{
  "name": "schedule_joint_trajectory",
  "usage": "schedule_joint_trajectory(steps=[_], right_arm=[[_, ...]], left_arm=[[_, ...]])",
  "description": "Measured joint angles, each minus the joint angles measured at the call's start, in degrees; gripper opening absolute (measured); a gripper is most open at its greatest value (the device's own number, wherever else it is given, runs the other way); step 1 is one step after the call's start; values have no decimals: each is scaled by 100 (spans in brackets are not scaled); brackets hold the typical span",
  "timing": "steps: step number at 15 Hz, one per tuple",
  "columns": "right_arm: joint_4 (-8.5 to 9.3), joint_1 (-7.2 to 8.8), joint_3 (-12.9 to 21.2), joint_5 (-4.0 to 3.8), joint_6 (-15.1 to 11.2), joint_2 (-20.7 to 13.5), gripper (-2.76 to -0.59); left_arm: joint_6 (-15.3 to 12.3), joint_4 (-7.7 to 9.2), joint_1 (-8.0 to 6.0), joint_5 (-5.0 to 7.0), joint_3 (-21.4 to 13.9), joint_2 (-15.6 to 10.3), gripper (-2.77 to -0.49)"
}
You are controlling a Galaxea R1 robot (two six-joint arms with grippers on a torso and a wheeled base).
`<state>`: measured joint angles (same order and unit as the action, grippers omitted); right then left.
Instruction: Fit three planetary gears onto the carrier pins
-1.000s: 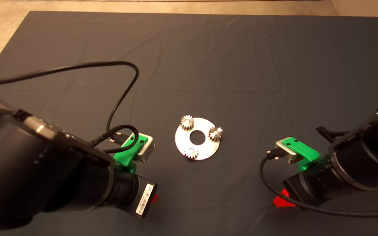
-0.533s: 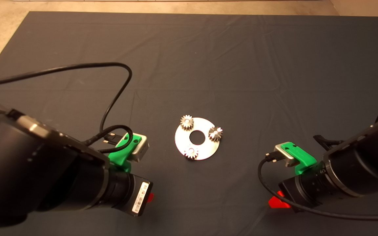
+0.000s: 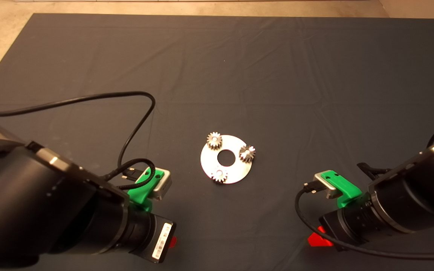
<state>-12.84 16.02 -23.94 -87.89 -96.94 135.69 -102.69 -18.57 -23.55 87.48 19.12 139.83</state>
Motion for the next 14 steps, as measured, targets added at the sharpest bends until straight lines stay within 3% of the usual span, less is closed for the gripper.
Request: schedule_joint_trajectory(steps=[3,14], right_arm=[[-13,-1,5,2,0,6,-133],[-28,-61,16,-2,-2,179,-133]], left_arm=[[0,2,70,0,-2,15,-179],[-4,0,75,-1,-2,15,-179]])
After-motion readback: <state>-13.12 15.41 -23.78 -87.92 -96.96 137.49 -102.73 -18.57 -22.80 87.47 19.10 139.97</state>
